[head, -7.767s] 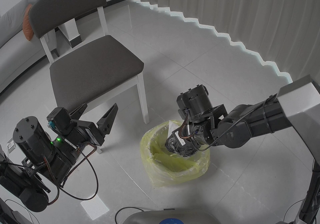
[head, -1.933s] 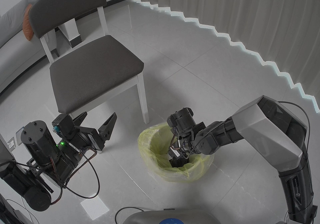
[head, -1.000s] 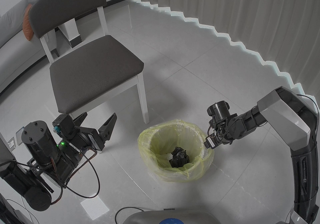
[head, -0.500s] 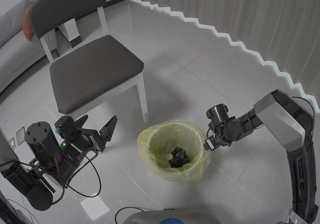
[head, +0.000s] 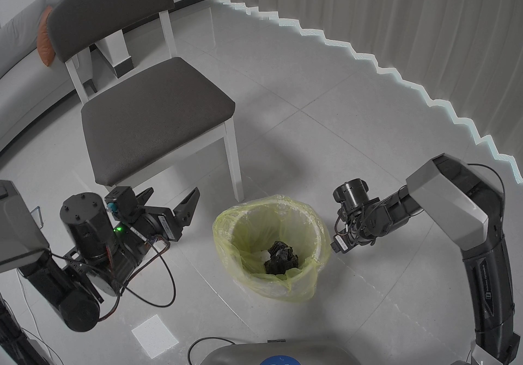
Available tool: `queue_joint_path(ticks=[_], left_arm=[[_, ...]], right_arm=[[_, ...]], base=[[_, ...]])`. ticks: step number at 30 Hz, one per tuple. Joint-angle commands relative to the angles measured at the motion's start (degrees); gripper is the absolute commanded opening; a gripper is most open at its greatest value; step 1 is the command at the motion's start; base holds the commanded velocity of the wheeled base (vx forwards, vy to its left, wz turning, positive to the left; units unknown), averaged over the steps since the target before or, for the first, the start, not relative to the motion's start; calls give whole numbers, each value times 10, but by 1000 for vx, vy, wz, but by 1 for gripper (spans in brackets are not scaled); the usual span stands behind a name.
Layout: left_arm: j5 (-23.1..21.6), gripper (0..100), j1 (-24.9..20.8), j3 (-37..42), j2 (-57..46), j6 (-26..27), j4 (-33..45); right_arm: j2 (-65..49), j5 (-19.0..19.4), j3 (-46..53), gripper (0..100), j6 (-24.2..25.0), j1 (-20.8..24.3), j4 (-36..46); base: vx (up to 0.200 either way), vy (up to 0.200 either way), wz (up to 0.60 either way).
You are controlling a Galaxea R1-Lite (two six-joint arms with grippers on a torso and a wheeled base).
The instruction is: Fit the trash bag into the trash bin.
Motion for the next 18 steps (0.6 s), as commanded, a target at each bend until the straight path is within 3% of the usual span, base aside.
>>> queue_joint_path(ticks=[1,10,13,18], left_arm=[[-23,100,43,-102,73,15,80],[-56,100,67,-362,129,14,412],[-55,100,67,-413,176,15,458],[-51,100,66,-473,265,21,471]], right_arm=[[-104,5,74,100,-5,-23,-6],[-289,32,200,100,2,-30,-64],[-324,35,227,100,8,-24,-86],[-368,35,271,100,32,-14,-142]], base=[[0,0,0],[0,0,0],[0,0,0],[0,0,0]])
